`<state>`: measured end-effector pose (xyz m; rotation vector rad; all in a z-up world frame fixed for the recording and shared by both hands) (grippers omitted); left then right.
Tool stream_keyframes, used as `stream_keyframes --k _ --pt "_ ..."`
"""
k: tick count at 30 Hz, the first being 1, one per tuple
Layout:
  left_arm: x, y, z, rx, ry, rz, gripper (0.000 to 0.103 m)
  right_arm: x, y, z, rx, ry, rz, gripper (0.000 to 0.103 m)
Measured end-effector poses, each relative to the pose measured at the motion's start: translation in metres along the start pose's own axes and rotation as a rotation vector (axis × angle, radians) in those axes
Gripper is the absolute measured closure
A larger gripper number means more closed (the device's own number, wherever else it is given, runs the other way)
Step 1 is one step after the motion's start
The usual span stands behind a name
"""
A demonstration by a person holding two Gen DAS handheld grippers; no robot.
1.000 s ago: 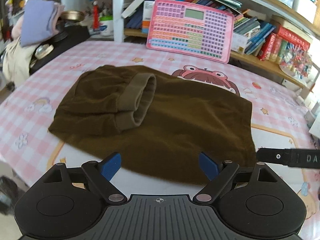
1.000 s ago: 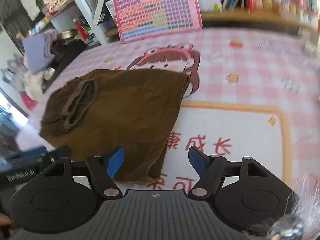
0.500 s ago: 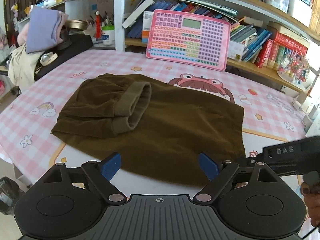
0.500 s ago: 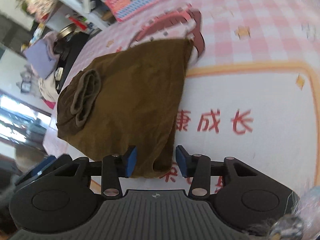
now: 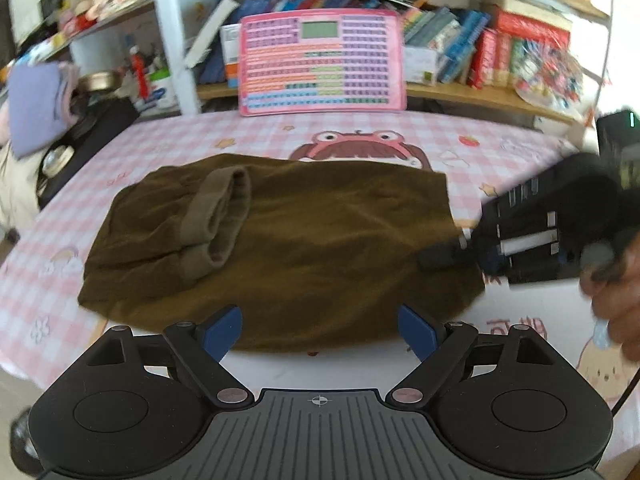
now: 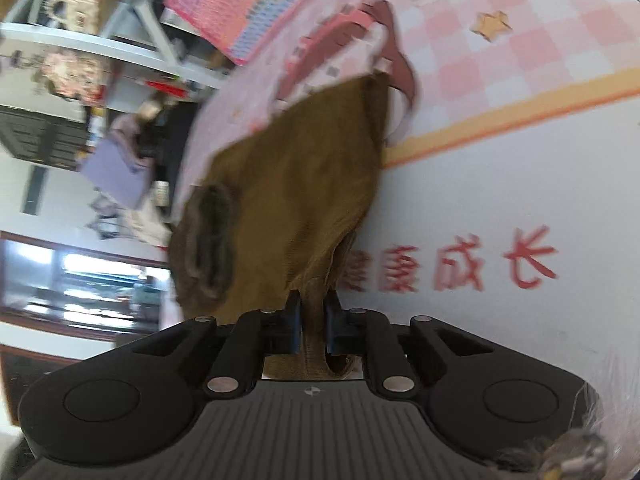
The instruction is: Fold clothes
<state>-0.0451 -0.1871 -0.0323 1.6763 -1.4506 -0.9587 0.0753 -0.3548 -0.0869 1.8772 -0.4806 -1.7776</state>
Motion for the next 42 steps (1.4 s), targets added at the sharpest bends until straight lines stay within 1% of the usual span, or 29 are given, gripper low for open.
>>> stream_keyframes --k 2,7,9,13,16,19,22,24,25,26,27,28,29,30,31,32,33,36,38,42 --pt "0.007 -0.004 -0.001 -0.010 -0.034 -0.005 0.015 -0.009 0.004 -0.003 0.006 0.016 -0.029 0.092" --pt "0.030 -0.015 -0.005 -0.017 -0.146 -0.050 0.015 -0.021 0.004 -0.009 0.005 0.047 -0.030 0.092" --pt "0.039 -0.018 -0.006 -0.002 -0.201 -0.090 0.015 -0.023 0.004 -0.010 0.001 0.052 -0.031 0.092" --pt "0.059 -0.026 -0.008 0.054 -0.349 -0.228 0.015 -0.026 0.004 -0.010 -0.005 0.044 -0.044 0.092" --pt "0.072 -0.038 -0.009 0.054 -0.459 -0.283 0.015 -0.027 0.005 -0.011 -0.008 0.037 -0.055 0.092" --pt "0.081 -0.046 -0.013 0.062 -0.499 -0.312 0.015 -0.030 0.005 -0.012 -0.002 0.034 -0.070 0.092" --pt "0.085 -0.050 -0.020 0.082 -0.492 -0.342 0.015 -0.033 0.005 -0.011 0.001 0.031 -0.082 0.092" --pt "0.084 -0.054 -0.023 0.071 -0.483 -0.344 0.016 -0.033 0.004 -0.011 0.002 0.028 -0.086 0.092" --pt "0.084 -0.056 -0.024 0.058 -0.483 -0.340 0.020 -0.032 0.005 -0.011 0.004 0.023 -0.085 0.092" --pt "0.083 -0.058 -0.024 0.048 -0.485 -0.339 0.034 -0.031 0.005 -0.012 0.007 0.017 -0.084 0.092" --pt "0.081 -0.058 -0.024 0.041 -0.485 -0.337 0.044 -0.029 0.005 -0.012 0.011 0.007 -0.083 0.091" --pt "0.080 -0.058 -0.025 0.038 -0.480 -0.329 0.066 -0.027 0.005 -0.012 0.014 -0.001 -0.082 0.088" --pt "0.079 -0.058 -0.026 0.037 -0.474 -0.319 0.084 -0.025 0.005 -0.012 0.017 -0.009 -0.080 0.088" --pt "0.078 -0.057 -0.026 0.039 -0.472 -0.308 0.089 -0.023 0.005 -0.013 0.022 -0.020 -0.075 0.081" --pt "0.078 -0.056 -0.027 0.041 -0.474 -0.296 0.094 -0.020 0.006 -0.014 0.027 -0.031 -0.069 0.066" --pt "0.077 -0.056 -0.028 0.044 -0.475 -0.285 0.097 -0.017 0.006 -0.014 0.032 -0.042 -0.063 0.058" --pt "0.076 -0.055 -0.028 0.045 -0.474 -0.276 0.097 -0.014 0.007 -0.015 0.037 -0.053 -0.058 0.045" --pt "0.067 -0.049 -0.034 0.055 -0.431 -0.245 0.098 -0.003 0.011 -0.018 0.052 -0.090 -0.035 0.037" --pt "0.060 -0.042 -0.040 0.058 -0.378 -0.208 0.098 0.006 0.017 -0.020 0.072 -0.114 -0.026 0.037" --pt "0.044 -0.034 -0.049 0.045 -0.245 -0.094 0.098 0.018 0.030 -0.021 0.110 -0.149 -0.042 0.036"
Point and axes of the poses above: each gripper's, at about its wrist camera, not at the fingertips, and y roughly against the way its jaws point, x to its right, z to its underside, the point moved 4 cm from there along -y, roughly the way its jaws point, and after that the axes turned 15 degrees about -x, right-handed, at the moved point
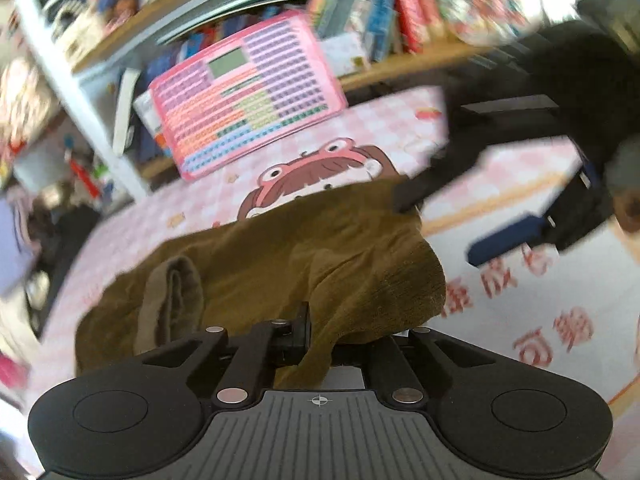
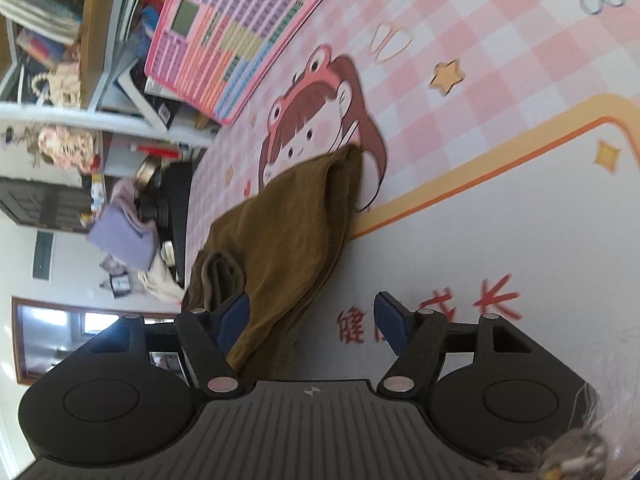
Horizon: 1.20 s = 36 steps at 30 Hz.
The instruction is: Fold clothes
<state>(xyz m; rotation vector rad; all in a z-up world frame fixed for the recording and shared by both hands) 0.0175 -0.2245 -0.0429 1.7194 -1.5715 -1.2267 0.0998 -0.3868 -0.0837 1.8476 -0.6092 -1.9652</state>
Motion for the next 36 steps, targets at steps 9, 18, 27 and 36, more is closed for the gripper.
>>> stream_keyframes --k 9,18,27,36 --pt "-0.015 0.002 0.001 -0.018 0.134 0.119 0.098 0.009 -0.002 0.002 -0.024 -0.046 -0.067 0.038" --pt "-0.007 0.010 0.007 -0.026 0.099 0.104 0.098 0.010 -0.044 -0.027 -0.050 -0.193 -0.164 0.036" --pt "-0.003 0.017 0.017 -0.040 0.071 0.118 0.098 0.002 -0.062 -0.047 -0.039 -0.146 -0.076 0.092" --pt "0.019 0.034 0.015 -0.006 0.015 0.291 0.098 0.017 -0.016 -0.038 -0.005 -0.127 -0.066 0.095"
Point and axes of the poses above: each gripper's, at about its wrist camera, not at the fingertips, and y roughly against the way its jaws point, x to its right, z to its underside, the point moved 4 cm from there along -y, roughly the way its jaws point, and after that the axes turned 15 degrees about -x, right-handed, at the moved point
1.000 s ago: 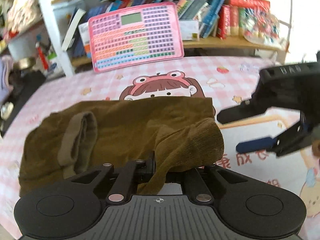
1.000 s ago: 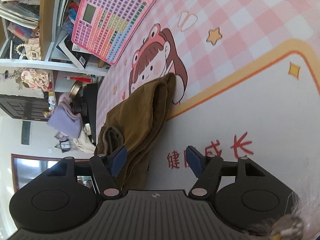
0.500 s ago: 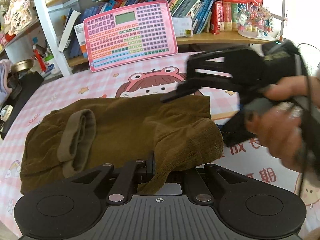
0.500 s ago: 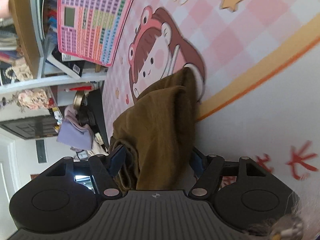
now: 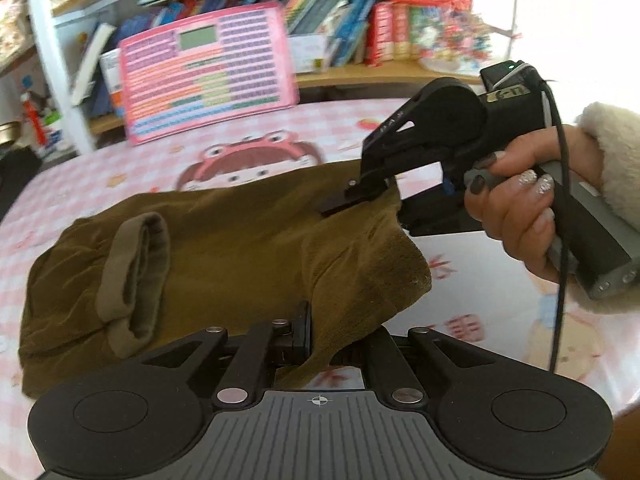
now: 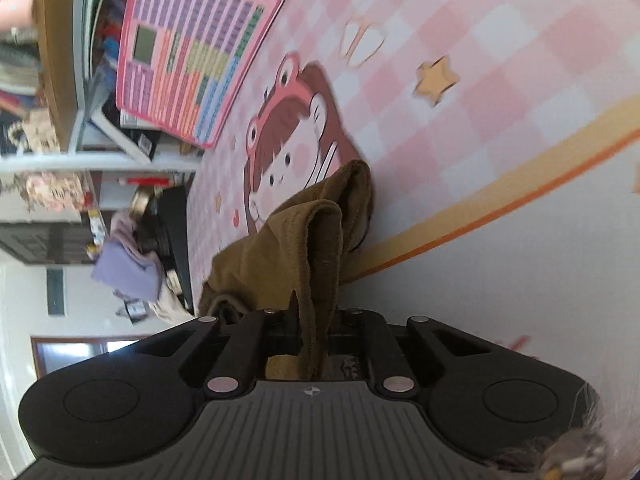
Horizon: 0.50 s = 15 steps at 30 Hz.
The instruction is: Fold clothes
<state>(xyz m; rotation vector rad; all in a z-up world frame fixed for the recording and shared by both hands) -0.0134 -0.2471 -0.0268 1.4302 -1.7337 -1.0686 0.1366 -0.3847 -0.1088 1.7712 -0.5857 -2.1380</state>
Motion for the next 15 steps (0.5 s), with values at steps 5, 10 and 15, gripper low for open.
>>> stream_keyframes --k 5,10,15 --pt "0.013 0.008 -0.004 0.035 -0.004 0.106 0.098 -0.005 0.036 0.004 0.057 0.013 -0.010 0.095" --pt "0.009 0.018 -0.002 0.076 0.049 0.191 0.098 -0.019 0.055 0.012 0.077 0.054 0.016 0.095" --pt "-0.032 0.045 0.004 0.180 0.240 0.294 0.098 -0.065 0.057 0.021 0.081 0.172 -0.023 0.095"
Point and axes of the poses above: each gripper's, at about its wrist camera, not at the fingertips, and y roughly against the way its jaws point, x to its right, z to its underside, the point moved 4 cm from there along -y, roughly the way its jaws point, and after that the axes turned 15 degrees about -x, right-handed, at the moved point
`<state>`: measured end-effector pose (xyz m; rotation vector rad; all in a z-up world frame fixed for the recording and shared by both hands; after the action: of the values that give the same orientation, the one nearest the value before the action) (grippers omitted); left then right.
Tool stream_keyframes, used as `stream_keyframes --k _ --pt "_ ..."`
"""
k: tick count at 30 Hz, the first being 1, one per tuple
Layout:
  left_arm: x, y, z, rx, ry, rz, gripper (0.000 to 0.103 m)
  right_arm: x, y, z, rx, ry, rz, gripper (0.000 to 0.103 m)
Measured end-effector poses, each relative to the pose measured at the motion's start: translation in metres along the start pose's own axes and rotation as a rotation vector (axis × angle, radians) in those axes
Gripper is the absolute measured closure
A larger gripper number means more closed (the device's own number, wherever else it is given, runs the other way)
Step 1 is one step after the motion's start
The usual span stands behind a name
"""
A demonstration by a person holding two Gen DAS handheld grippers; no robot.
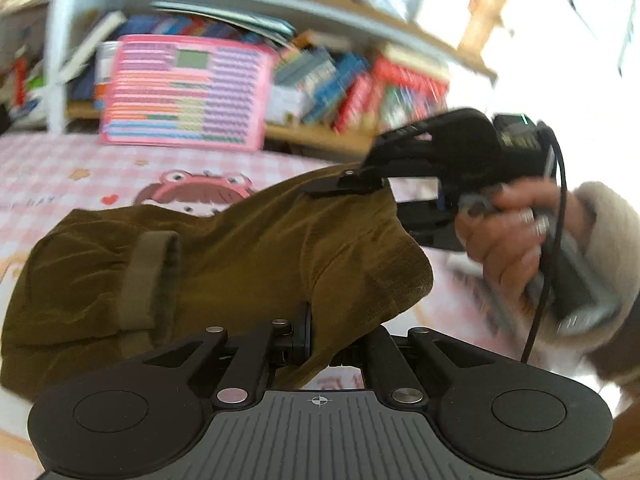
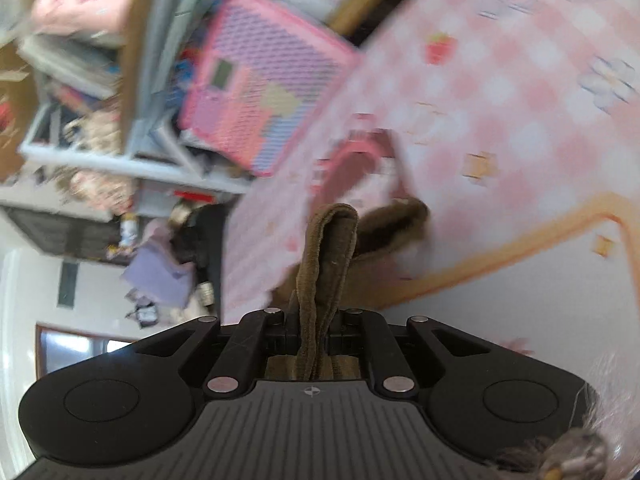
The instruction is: Fold clothes
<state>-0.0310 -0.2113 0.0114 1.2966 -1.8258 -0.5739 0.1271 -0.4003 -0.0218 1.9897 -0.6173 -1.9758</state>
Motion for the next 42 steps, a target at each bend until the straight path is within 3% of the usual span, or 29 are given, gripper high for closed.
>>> stream_keyframes --k 5,10,14,16,17,18,19,20,25,28,31,35,42 --pt "-0.052 0.029 0.008 0.073 0.202 0.057 0.098 -0.064 -0.037 0.003 -0.037 0.172 0.003 0.095" --pt "-0.107 0.036 0.017 0.068 0.357 0.083 0.098 -0.099 -0.086 0.013 -0.053 0.242 0.082 0.094" --pt "-0.147 0.038 0.025 0.020 0.401 0.080 0.094 -0.112 -0.126 0.019 -0.045 0.257 0.146 0.093" --pt "-0.170 0.038 0.027 -0.037 0.407 0.048 0.092 -0.116 -0.148 0.019 -0.031 0.259 0.197 0.087" --pt "-0.181 0.038 0.028 -0.066 0.410 0.032 0.086 -0.118 -0.159 0.019 -0.021 0.256 0.224 0.085" --pt "-0.194 0.040 0.028 -0.091 0.410 0.014 0.080 -0.120 -0.168 0.019 -0.017 0.247 0.230 0.075" --pt "-0.207 0.042 0.028 -0.107 0.406 0.000 0.066 -0.121 -0.176 0.020 -0.012 0.238 0.234 0.062" --pt "-0.217 0.046 0.029 -0.114 0.394 -0.008 0.059 -0.123 -0.179 0.021 0.002 0.226 0.214 0.058" --pt "-0.253 0.056 0.021 -0.143 0.292 -0.008 0.056 -0.131 -0.174 0.033 0.121 0.196 0.156 0.044" --pt "-0.260 0.051 0.002 -0.127 0.225 0.028 0.056 -0.122 -0.154 0.050 0.223 0.180 0.249 0.043" --pt "-0.254 0.040 -0.025 -0.087 0.152 0.073 0.056 -0.101 -0.137 0.079 0.308 0.165 0.417 0.043" --pt "-0.238 0.020 -0.054 -0.061 0.065 0.098 0.056 -0.072 -0.126 0.119 0.358 0.140 0.592 0.043" --pt "-0.227 -0.017 -0.065 -0.142 -0.001 0.063 0.060 -0.056 -0.143 0.151 0.362 0.102 0.646 0.044"
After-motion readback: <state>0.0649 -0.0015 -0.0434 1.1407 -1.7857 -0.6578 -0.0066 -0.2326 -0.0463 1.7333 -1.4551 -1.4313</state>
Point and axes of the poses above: each gripper's, at about its wrist camera, not at the fingertips, and y roughly against the way its jaws point, x to its right, z to its underside, the point moved 4 cm from there along -y, roughly the way its jaws point, and after that the axes turned 15 degrees about -x, right-handed, at the moved point
